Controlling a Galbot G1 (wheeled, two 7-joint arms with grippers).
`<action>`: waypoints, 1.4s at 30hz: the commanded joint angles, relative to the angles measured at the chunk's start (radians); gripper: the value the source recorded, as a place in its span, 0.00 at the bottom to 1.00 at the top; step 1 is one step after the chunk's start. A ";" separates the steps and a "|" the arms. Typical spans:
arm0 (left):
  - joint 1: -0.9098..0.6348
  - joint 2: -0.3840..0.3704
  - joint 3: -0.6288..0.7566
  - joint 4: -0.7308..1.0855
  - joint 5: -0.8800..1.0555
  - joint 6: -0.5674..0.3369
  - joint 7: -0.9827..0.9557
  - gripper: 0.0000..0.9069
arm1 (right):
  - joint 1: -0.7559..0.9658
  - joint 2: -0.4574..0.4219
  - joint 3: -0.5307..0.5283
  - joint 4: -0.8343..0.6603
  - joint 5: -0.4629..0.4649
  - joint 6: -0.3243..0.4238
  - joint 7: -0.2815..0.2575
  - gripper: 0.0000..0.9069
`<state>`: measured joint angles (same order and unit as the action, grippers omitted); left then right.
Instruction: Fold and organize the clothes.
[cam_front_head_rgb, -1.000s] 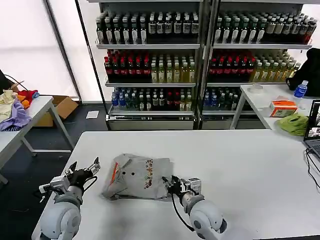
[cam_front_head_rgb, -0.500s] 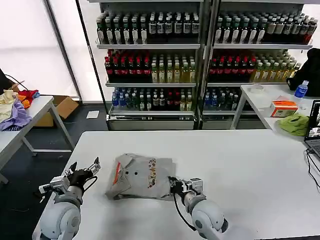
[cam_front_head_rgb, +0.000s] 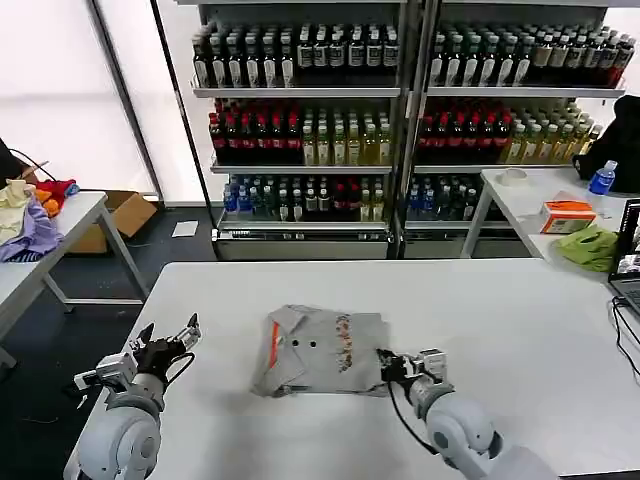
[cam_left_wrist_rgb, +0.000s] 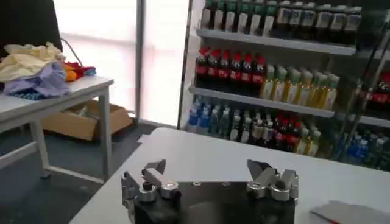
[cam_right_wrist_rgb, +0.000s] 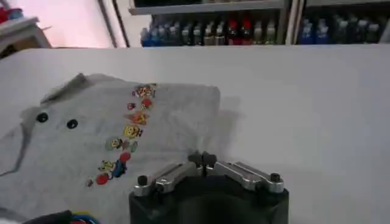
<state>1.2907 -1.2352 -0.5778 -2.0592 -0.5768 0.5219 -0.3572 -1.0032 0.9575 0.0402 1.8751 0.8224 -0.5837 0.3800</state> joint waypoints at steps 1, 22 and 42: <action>0.003 -0.005 0.006 -0.023 0.001 0.002 0.000 1.00 | 0.076 -0.144 0.108 -0.158 -0.185 0.003 -0.141 0.34; 0.008 -0.020 0.019 -0.010 0.016 0.003 -0.001 1.00 | -0.024 -0.061 0.161 0.041 -0.226 0.004 -0.093 1.00; 0.032 -0.013 0.022 -0.011 0.024 0.000 0.001 1.00 | -0.221 -0.015 0.198 0.178 0.221 0.006 0.204 0.78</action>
<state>1.3160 -1.2500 -0.5553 -2.0719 -0.5540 0.5221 -0.3568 -1.1536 0.9316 0.2085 2.0011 0.8675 -0.5791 0.4602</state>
